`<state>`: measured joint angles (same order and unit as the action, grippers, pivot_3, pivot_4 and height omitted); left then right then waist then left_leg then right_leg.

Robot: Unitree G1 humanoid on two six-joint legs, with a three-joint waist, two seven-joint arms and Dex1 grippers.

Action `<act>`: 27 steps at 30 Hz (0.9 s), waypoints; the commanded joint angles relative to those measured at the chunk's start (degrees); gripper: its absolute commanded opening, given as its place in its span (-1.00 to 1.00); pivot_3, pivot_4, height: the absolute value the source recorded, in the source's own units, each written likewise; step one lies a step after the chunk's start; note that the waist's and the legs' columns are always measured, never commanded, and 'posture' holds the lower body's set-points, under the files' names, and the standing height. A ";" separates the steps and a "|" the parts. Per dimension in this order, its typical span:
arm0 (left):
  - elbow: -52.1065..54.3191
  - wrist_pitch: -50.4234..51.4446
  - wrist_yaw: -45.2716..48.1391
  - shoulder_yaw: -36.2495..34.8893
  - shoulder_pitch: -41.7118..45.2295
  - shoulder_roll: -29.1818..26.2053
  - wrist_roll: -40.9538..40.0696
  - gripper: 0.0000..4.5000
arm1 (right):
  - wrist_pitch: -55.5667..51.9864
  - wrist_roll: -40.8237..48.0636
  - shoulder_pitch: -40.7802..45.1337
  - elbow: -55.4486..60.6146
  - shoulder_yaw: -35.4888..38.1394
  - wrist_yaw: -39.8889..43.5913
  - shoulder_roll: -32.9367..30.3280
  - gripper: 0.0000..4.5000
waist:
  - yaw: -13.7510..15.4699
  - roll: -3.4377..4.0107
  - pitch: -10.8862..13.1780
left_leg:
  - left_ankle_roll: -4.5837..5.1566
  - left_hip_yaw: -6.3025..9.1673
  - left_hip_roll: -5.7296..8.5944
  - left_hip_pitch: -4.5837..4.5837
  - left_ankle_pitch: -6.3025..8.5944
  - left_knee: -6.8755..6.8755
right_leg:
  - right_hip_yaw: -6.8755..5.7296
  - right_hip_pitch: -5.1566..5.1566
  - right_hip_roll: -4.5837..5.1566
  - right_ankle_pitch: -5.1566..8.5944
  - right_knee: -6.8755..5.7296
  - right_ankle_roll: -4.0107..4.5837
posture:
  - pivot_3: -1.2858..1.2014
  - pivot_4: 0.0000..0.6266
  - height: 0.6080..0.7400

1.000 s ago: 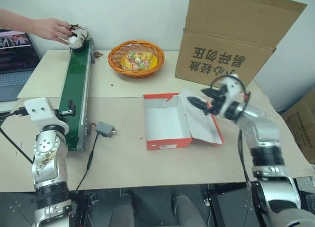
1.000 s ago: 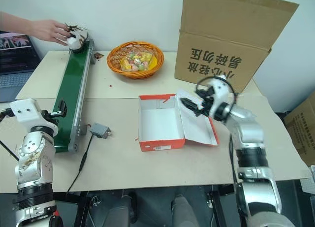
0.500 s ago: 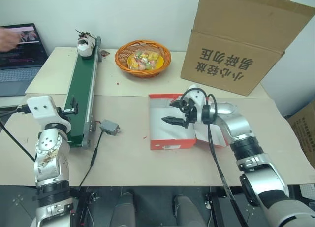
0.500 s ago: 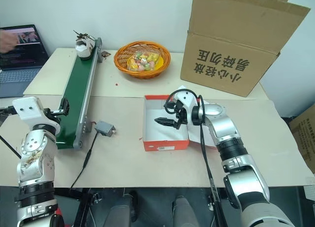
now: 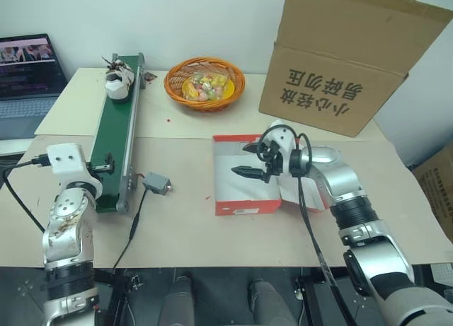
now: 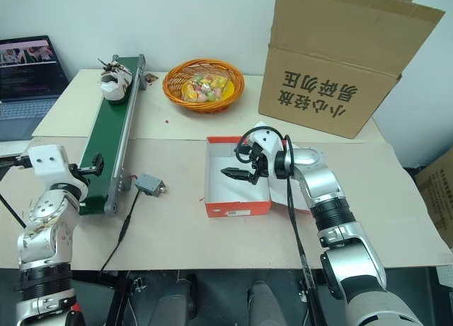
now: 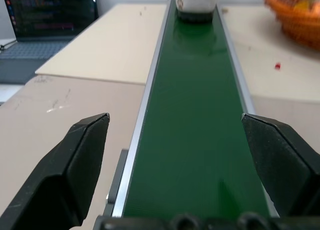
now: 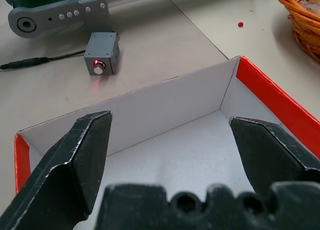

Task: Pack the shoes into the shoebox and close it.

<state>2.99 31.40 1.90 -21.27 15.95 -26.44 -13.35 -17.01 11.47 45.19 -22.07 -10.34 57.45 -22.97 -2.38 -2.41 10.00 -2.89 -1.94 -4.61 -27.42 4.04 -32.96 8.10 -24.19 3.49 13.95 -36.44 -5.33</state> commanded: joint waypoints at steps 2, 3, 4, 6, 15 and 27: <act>1.69 4.31 1.16 1.95 2.21 -1.65 0.91 1.00 | -1.43 1.82 -0.29 4.38 2.80 -1.02 -0.12 0.96 | 0.06 0.00 0.00 | 0.00 0.00 0.00 0.00 0.00 0.00 | -0.01 0.00 0.00 0.00 -0.01 0.00 | 0.03 -0.52 0.72; 1.34 4.35 1.19 2.19 2.36 -1.64 1.20 1.00 | -1.62 1.89 -0.54 4.73 2.88 -1.20 -0.18 0.96 | 0.06 0.00 0.00 | 0.00 0.01 0.00 0.00 0.00 0.00 | -0.02 0.00 0.00 0.00 -0.03 0.01 | 0.03 -0.52 0.72; 0.92 4.36 1.11 2.25 2.46 -1.57 1.46 1.00 | -1.79 1.91 -0.76 5.00 2.93 -1.41 -0.24 0.96 | 0.02 0.00 0.00 | 0.00 0.01 0.00 0.00 0.00 0.00 | -0.02 0.00 0.00 0.01 -0.04 0.02 | 0.03 -0.52 0.72; 0.31 3.62 0.87 1.68 2.61 -0.98 1.31 1.00 | -2.12 1.90 -1.24 5.44 3.11 -1.96 -0.46 0.96 | 0.00 0.00 0.00 | 0.00 0.01 0.00 0.00 0.00 0.00 | -0.02 -0.02 0.00 0.02 -0.08 0.03 | 0.03 -0.52 0.72; -1.10 0.76 -1.27 -0.32 3.62 -0.55 1.75 1.00 | -3.82 2.47 -2.67 7.58 4.37 -2.87 -0.82 0.96 | -0.04 -0.01 0.00 | -0.01 0.01 0.00 0.01 0.00 0.00 | -0.03 -0.08 0.00 0.10 -0.27 0.09 | 0.03 -0.52 0.72; -1.96 -0.20 -1.36 0.96 4.16 0.08 3.43 1.00 | -4.36 2.65 -3.01 8.29 5.04 -3.40 -0.83 0.96 | -0.02 -0.01 0.00 | -0.01 0.02 0.00 0.01 -0.01 -0.01 | -0.04 -0.08 0.00 0.11 -0.27 0.09 | 0.03 -0.52 0.72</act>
<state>0.40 32.47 1.00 -20.06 19.24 -26.29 -10.78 -21.54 12.70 41.97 -15.83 -7.55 54.39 -23.21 -2.41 -2.42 10.00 -2.90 -1.92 -4.61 -27.41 4.04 -32.97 8.05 -24.26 3.49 14.05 -36.71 -5.24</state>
